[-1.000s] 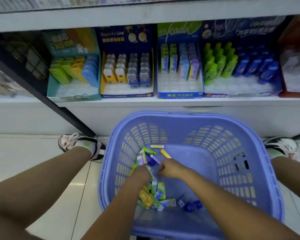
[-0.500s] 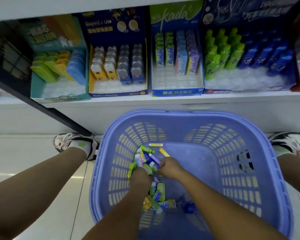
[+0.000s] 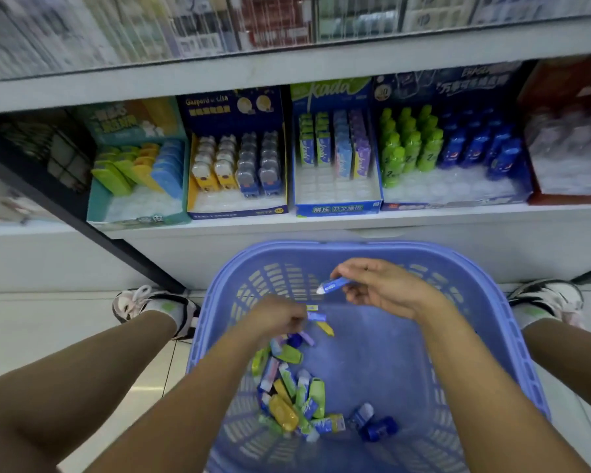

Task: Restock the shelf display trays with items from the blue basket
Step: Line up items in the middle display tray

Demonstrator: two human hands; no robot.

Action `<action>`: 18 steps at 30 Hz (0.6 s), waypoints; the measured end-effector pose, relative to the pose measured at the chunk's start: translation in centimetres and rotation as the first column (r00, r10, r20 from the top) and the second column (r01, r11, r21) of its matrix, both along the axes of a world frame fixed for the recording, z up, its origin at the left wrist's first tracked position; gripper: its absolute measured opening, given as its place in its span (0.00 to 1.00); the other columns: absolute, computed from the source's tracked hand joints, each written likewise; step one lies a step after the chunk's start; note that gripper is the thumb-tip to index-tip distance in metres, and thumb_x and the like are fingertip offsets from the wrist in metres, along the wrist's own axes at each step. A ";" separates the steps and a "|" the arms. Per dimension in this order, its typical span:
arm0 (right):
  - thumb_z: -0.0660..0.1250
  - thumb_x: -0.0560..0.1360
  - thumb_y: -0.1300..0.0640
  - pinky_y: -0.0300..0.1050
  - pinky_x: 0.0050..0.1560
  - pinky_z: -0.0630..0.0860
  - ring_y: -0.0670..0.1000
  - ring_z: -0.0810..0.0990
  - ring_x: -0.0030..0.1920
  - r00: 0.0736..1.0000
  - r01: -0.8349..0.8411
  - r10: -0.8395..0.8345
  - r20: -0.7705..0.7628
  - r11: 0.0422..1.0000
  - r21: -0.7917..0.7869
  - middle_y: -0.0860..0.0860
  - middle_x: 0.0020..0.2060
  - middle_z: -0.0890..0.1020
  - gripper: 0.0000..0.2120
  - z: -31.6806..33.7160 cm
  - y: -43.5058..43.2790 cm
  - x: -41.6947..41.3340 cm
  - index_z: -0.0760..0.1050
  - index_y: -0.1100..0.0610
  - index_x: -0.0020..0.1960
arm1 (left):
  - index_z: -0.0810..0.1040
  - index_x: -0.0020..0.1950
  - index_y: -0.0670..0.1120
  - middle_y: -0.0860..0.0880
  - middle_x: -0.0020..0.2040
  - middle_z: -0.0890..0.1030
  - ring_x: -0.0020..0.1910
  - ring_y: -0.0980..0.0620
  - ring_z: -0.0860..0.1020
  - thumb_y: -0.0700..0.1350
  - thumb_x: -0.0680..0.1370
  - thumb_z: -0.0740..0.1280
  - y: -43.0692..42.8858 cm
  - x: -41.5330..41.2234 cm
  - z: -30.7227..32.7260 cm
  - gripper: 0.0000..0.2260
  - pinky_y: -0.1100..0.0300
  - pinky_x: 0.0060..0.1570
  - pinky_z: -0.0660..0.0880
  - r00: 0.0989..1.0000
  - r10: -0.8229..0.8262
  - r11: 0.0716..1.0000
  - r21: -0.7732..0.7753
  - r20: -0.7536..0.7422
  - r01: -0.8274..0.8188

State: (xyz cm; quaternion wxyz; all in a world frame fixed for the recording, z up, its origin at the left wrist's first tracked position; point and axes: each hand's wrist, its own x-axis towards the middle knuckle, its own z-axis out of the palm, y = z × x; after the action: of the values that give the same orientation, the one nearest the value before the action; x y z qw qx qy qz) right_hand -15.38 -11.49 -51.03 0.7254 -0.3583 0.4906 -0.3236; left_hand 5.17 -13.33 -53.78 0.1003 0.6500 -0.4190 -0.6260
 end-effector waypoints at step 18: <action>0.70 0.73 0.61 0.30 0.35 0.74 0.34 0.76 0.31 0.663 0.072 -0.598 -0.451 0.650 -0.757 0.47 0.33 0.79 0.06 12.2 -9.3 0.7 0.78 0.56 0.50 | 0.77 0.50 0.38 0.44 0.41 0.83 0.43 0.52 0.80 0.30 0.77 0.60 -5.2 3.8 17.0 0.08 0.61 0.43 0.80 0.717 0.349 0.933 0.152 -0.603 -0.326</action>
State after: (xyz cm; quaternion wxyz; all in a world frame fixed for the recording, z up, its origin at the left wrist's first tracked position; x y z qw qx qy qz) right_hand -14.71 -20.81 -38.85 0.2332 -0.5827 0.6225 -0.4676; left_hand 9.01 -18.56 -36.81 0.3334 0.4746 -0.2257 -0.7827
